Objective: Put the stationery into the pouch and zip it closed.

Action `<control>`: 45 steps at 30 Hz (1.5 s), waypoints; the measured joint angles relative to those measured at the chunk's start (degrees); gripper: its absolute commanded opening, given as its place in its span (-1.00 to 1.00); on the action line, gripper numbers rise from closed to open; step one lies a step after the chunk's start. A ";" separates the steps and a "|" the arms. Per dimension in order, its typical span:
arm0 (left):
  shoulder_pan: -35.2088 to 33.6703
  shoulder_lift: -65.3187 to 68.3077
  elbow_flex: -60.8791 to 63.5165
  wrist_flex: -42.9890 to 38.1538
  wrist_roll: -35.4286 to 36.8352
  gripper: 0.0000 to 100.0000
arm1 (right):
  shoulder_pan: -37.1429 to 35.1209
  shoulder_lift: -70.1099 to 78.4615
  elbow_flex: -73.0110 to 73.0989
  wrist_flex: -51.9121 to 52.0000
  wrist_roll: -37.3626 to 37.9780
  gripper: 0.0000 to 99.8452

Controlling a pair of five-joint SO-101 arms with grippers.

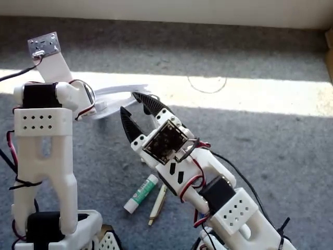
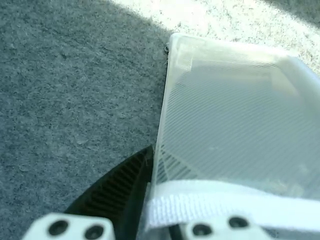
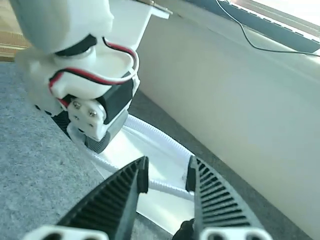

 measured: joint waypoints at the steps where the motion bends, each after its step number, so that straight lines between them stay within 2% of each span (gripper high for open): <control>1: 0.00 0.00 0.00 0.00 0.00 -0.93 | 0.09 -1.23 0.00 1.14 0.00 -0.76; 5: 0.00 0.00 0.00 0.00 0.00 -0.93 | 0.53 -6.24 0.00 6.59 -2.29 -0.76; 10: 0.00 0.00 0.00 0.00 0.00 -0.93 | 5.27 -10.37 0.00 13.19 -7.74 -0.76; 20: 0.00 0.00 0.00 0.00 0.00 -0.93 | 13.98 -11.52 0.00 22.77 -15.82 -0.76; 30: 0.00 0.00 0.00 -0.09 0.00 -0.93 | 20.92 -11.52 0.00 36.04 -20.48 -0.76; 34: 0.00 0.00 0.00 -0.09 0.00 -0.93 | 22.86 -11.52 0.00 42.55 -21.36 -0.76; 36: 0.00 0.00 0.00 -0.09 0.00 -0.93 | 23.74 -11.52 0.00 44.57 -24.18 -0.75; 40: 0.00 0.00 0.00 -0.09 0.00 -0.93 | 23.82 -11.52 0.00 46.77 -29.98 -0.75; 45: 0.00 0.00 0.00 -0.09 0.00 -0.93 | 23.82 -11.52 0.00 46.95 -32.44 -0.75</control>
